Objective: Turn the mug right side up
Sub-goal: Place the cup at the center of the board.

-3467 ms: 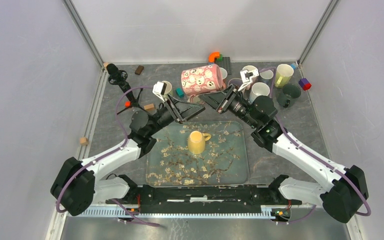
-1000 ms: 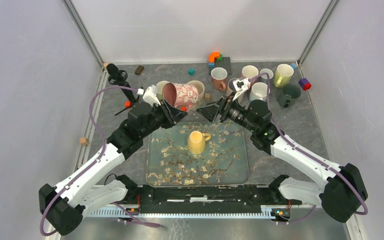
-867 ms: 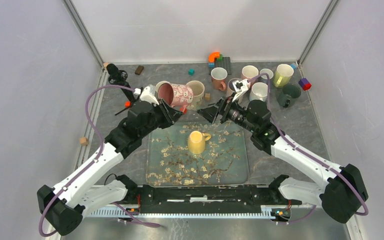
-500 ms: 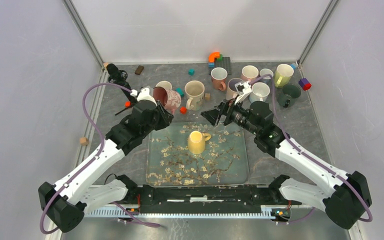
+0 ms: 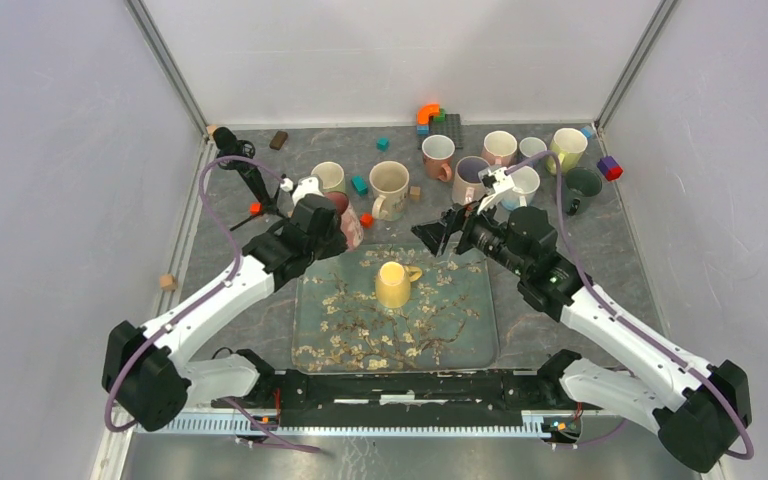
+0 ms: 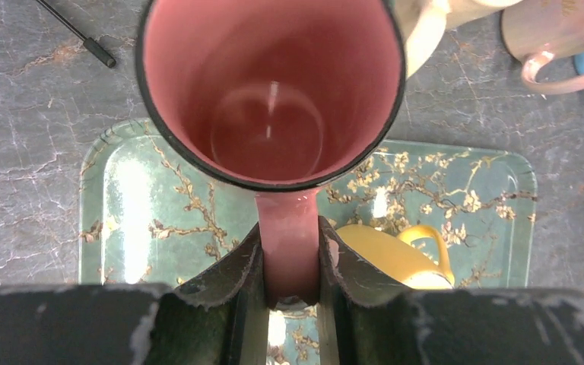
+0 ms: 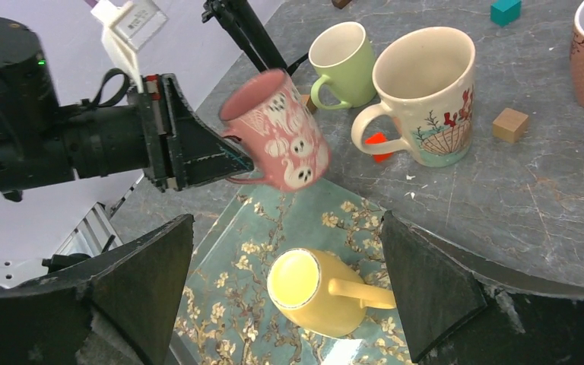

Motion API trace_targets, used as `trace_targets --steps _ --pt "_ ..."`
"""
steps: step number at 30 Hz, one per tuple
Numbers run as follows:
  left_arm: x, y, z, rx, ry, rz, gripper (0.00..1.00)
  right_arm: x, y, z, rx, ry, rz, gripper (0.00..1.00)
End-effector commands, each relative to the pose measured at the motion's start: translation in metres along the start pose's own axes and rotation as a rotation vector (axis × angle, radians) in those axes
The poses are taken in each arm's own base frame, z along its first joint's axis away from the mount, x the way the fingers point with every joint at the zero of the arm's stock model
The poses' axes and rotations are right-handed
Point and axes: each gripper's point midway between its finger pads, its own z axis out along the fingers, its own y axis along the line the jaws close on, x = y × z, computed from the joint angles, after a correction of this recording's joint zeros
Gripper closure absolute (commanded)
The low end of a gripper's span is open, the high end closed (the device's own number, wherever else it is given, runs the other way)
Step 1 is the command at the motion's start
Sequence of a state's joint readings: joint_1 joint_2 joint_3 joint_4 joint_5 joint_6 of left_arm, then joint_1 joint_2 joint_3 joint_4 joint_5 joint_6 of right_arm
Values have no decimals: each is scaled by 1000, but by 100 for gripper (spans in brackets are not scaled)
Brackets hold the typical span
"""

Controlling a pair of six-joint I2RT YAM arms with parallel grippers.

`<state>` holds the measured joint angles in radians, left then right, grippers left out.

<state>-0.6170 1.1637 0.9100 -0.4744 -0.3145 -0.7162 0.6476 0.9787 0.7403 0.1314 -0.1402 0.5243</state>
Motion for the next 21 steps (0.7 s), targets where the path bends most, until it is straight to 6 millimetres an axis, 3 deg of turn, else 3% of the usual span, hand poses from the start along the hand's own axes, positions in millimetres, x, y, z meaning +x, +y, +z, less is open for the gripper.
trace_targets --steps 1,9,17,21 --pt "-61 -30 2 68 -196 -28 98 -18 3 -8 3 -52 -40 2" --pt "-62 -21 33 19 -187 -26 98 -15 1 -18 12 -62 -48 2" --pt "-73 -20 44 3 -217 1 98 -14 1 -20 12 -62 -52 2" --pt "-69 -17 55 -19 -202 22 98 -13 1 -18 5 -57 -51 2"
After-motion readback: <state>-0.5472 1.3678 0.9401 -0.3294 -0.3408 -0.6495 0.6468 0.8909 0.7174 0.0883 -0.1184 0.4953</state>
